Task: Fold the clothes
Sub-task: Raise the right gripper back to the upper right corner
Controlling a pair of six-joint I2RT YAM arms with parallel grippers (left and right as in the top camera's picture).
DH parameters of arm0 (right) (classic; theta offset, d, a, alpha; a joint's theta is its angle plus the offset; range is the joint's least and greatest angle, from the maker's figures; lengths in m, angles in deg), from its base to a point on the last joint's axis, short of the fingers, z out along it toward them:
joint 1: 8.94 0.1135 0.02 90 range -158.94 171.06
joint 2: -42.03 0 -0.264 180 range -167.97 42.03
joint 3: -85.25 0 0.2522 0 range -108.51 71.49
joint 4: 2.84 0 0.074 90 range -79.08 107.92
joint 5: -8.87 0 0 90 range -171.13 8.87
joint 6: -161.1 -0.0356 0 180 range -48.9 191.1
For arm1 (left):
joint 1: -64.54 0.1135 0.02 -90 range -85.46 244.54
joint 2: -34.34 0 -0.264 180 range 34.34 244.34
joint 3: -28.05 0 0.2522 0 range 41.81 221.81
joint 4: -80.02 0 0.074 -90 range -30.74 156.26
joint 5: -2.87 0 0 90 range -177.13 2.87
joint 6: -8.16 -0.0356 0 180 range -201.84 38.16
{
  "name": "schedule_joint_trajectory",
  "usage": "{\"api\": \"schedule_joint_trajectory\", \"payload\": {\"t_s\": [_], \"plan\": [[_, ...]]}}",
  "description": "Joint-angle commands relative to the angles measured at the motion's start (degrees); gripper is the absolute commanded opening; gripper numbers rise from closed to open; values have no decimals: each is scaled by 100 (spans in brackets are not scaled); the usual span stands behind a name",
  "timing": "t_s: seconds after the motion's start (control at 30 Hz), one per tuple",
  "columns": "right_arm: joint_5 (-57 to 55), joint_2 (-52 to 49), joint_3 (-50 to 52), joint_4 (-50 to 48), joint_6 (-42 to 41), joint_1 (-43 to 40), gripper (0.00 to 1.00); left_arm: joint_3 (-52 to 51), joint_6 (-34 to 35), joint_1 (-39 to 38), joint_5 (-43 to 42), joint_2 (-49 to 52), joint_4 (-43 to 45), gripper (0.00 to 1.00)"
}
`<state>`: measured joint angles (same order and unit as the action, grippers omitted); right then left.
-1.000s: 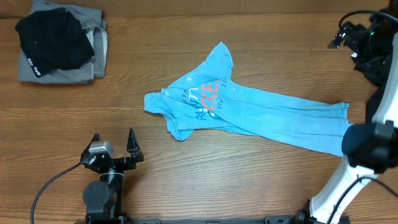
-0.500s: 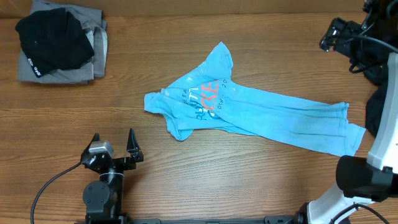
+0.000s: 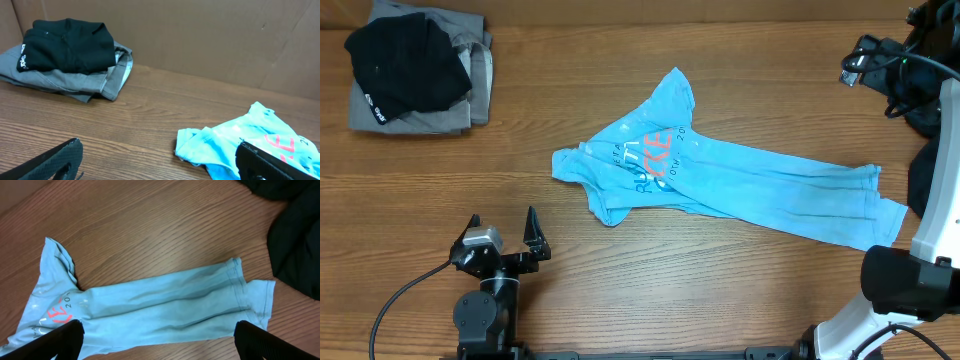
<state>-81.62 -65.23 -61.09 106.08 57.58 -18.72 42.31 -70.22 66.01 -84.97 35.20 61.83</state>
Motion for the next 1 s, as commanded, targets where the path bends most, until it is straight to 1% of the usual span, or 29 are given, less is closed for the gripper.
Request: {"api": "schedule_joint_trajectory", "payload": {"t_s": [0.0, 0.23, 0.27, 0.33, 0.43, 0.7, 0.8, 0.87, 0.97], "plan": [[-94, 44, 4, -33, -17, -24, 100, -22, -114, -33, -28, -59, 15, 100], [-94, 44, 4, -33, -17, -24, 100, -22, -114, -33, -28, -59, 15, 100], [-94, 44, 4, -33, -17, -24, 100, -22, -376, -31, 205, -59, 44, 100], [-94, 44, 4, -33, -17, -24, 100, -22, -608, -31, 533, -59, 87, 100], [-94, 44, 4, -33, -17, -24, 100, -22, -695, -31, 820, -59, 109, 100], [-94, 44, 4, -33, -17, -24, 100, -22, -680, -33, 691, -59, 212, 100], [-94, 44, 4, -33, -17, -24, 100, -22, -627, -33, 197, -59, 354, 100], [-94, 44, 4, -33, -17, -24, 100, -22, -629, -33, -553, -59, 579, 100], [-94, 44, 4, -33, -17, -24, 100, -22, -627, -33, -1270, -59, 1073, 100]]}}
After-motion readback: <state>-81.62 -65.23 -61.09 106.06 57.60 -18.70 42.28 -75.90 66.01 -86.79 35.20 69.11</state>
